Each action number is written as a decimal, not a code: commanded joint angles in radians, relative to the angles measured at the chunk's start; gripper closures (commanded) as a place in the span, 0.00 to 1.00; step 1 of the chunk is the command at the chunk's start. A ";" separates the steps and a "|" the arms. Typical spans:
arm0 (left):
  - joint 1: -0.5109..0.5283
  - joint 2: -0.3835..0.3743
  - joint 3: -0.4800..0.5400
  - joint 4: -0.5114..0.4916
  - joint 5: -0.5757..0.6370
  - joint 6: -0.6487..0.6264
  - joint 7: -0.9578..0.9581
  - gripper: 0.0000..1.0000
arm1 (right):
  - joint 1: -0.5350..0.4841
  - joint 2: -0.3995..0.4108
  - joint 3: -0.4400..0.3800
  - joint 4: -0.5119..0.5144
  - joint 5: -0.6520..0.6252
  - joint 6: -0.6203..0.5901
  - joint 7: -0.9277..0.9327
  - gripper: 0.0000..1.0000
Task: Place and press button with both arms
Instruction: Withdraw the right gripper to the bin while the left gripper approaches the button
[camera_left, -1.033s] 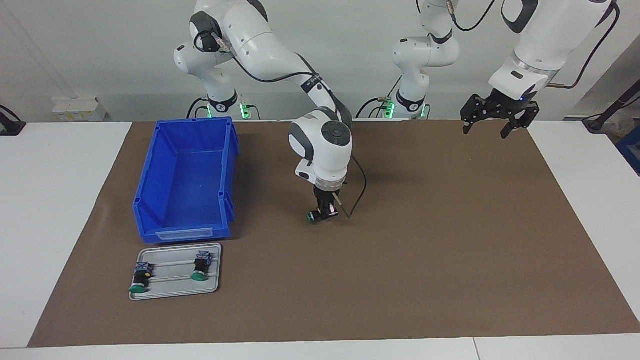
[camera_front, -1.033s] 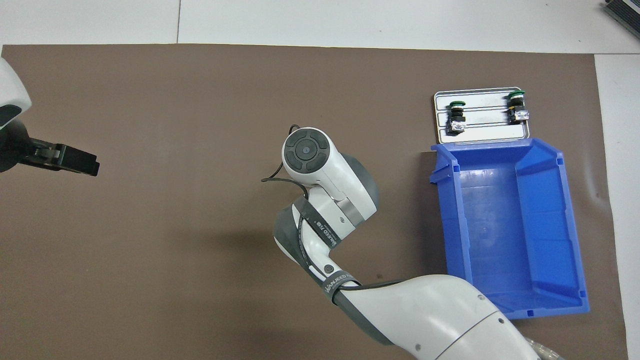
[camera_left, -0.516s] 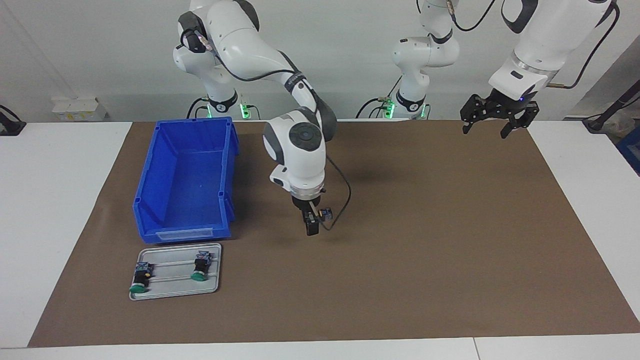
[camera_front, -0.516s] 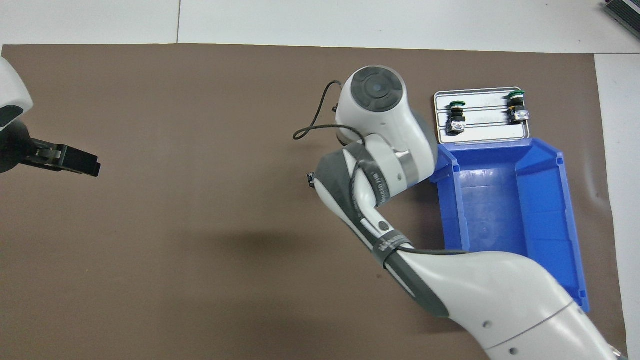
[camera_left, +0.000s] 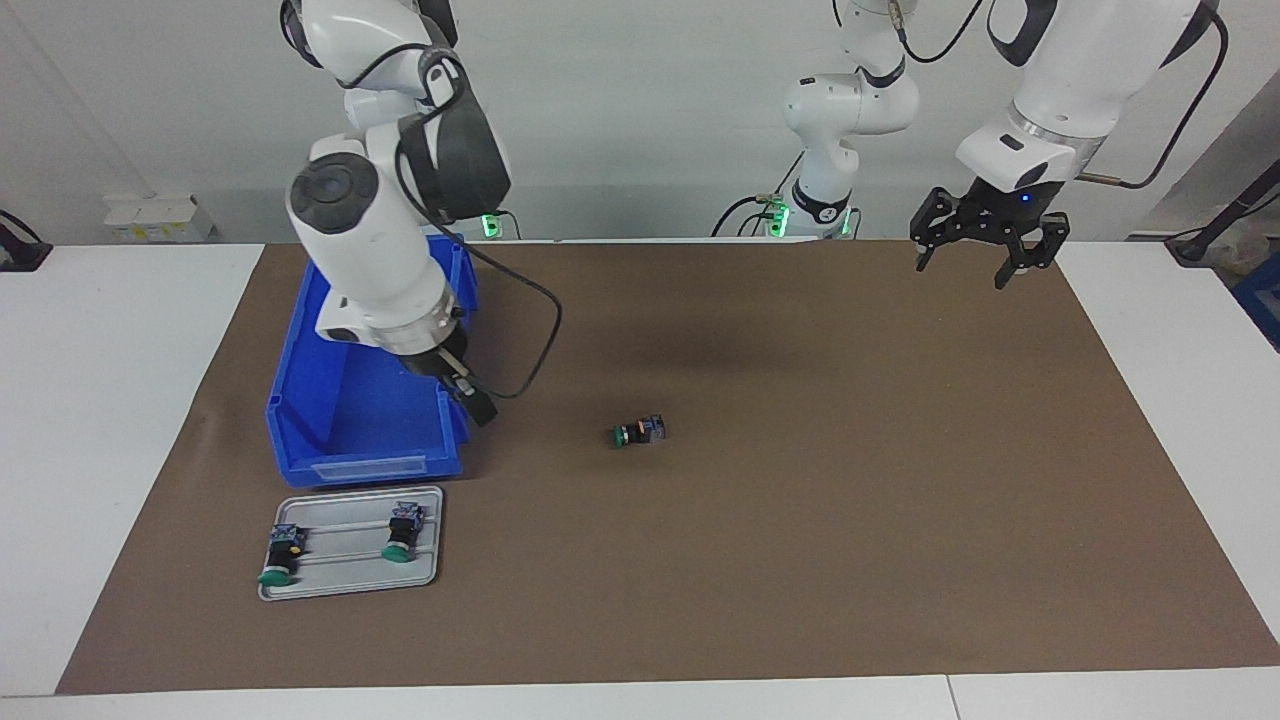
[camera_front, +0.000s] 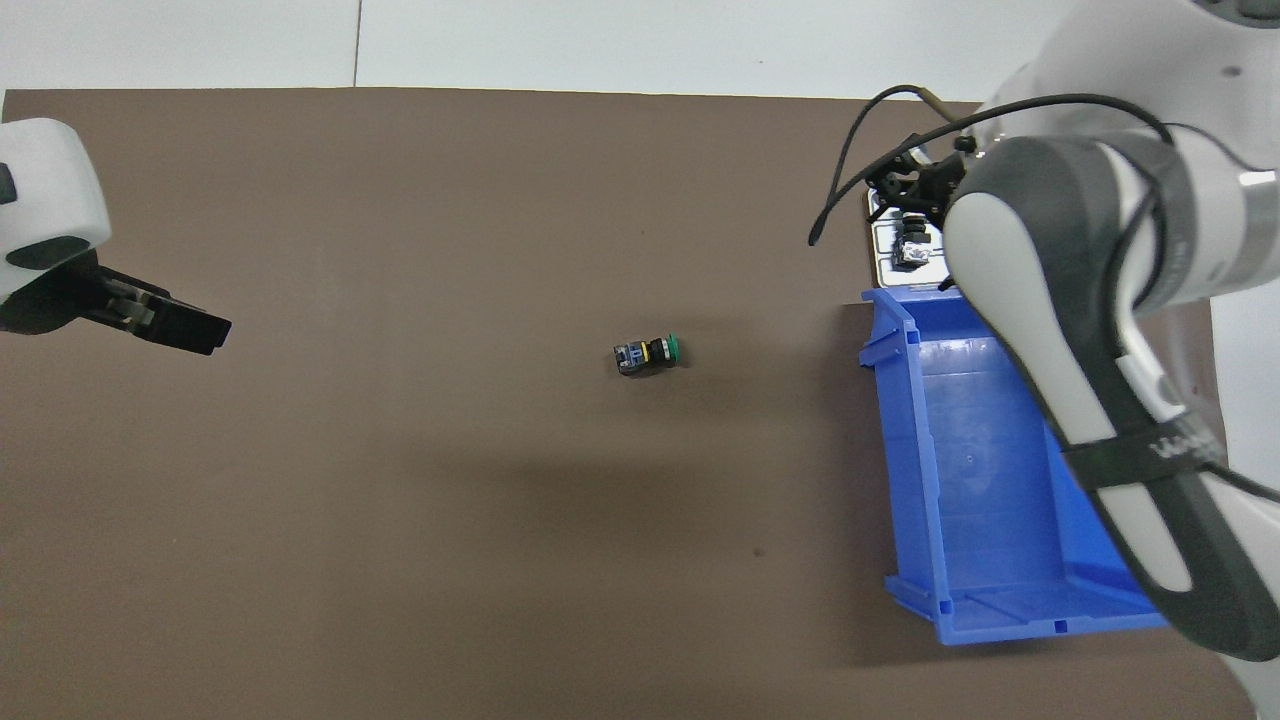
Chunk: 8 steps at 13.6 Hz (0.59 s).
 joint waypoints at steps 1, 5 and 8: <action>-0.068 -0.030 0.004 -0.073 0.004 0.073 0.143 0.01 | -0.088 -0.069 0.016 -0.044 0.015 -0.054 -0.271 0.06; -0.191 -0.015 0.004 -0.136 0.004 0.152 0.336 0.03 | -0.130 -0.294 0.014 -0.281 0.013 -0.038 -0.516 0.06; -0.280 0.065 0.005 -0.146 0.004 0.225 0.424 0.03 | -0.114 -0.404 0.025 -0.372 -0.019 -0.036 -0.524 0.06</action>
